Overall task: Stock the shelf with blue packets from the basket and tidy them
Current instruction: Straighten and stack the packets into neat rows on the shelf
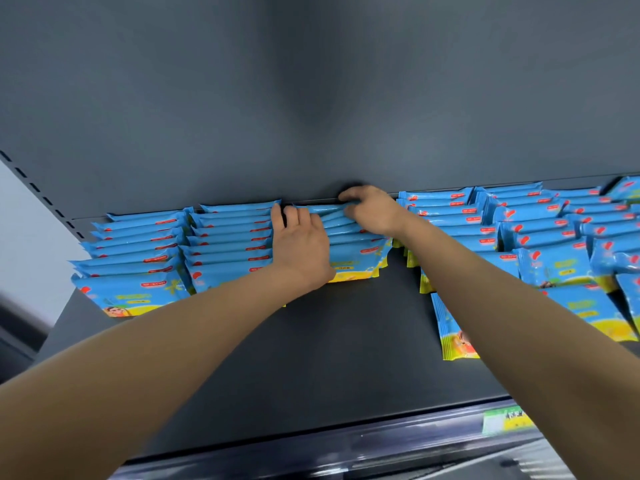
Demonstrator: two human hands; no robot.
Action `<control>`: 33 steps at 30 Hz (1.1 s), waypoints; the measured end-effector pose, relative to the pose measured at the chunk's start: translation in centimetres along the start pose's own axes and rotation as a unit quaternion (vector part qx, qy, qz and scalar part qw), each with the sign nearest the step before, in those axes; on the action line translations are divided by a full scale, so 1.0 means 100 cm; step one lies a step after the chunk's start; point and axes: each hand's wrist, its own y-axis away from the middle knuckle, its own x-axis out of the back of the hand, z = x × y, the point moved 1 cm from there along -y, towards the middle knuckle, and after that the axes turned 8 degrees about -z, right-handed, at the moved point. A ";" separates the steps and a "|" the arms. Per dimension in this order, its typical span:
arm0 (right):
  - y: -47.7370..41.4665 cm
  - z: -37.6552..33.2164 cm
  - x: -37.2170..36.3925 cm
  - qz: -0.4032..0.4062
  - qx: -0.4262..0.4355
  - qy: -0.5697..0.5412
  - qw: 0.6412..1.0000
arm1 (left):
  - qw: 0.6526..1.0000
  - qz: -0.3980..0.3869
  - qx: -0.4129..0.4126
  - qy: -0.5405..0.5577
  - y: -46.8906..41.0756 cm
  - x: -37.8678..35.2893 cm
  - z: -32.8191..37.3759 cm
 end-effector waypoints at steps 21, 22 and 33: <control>-0.001 -0.008 0.002 0.042 -0.145 -0.154 0.976 | 0.998 -0.053 -0.045 -0.006 -0.008 -0.006 -0.030; -0.002 -0.008 0.000 0.033 -0.151 -0.181 0.971 | 0.997 -0.062 -0.049 -0.004 -0.010 -0.006 -0.030; 0.003 -0.009 0.006 0.035 -0.172 -0.393 0.902 | 0.995 -0.070 -0.076 0.004 -0.015 -0.012 -0.038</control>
